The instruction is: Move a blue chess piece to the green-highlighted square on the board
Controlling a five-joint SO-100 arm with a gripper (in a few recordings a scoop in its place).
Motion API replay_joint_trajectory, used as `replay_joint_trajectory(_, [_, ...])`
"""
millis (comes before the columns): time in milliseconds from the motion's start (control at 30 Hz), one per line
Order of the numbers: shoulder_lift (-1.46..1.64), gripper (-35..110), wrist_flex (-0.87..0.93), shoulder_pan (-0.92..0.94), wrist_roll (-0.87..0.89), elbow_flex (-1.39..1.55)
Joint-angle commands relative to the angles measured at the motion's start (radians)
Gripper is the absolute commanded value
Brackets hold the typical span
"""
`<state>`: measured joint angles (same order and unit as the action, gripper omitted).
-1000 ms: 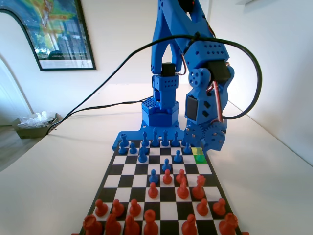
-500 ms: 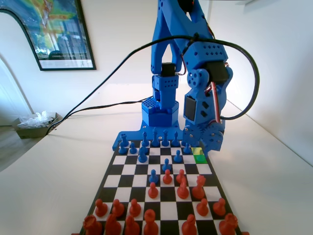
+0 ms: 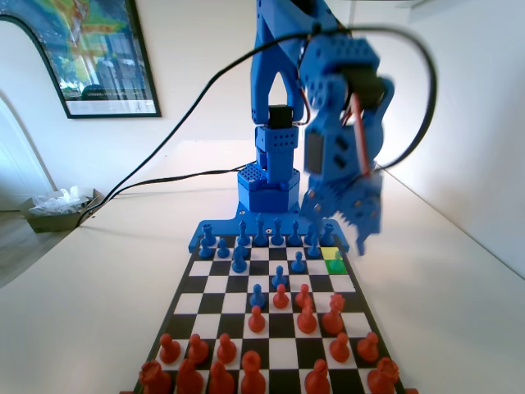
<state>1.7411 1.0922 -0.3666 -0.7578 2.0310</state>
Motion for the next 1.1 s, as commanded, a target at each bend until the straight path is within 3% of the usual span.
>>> replay_joint_trajectory(0, [0.189, 1, 0.144, 0.003, -0.071, -0.117])
replay_joint_trajectory(267, [0.466, 1, 0.426, 0.081, -0.364, -0.245])
replay_joint_trajectory(500, [0.653, 1, 0.555, 0.204, -0.641, -0.278])
replay_joint_trajectory(733, [0.796, 1, 0.560, 0.307, -0.819, -0.218])
replay_joint_trajectory(1067, [0.948, 1, 0.572, 0.353, -0.922, -0.187])
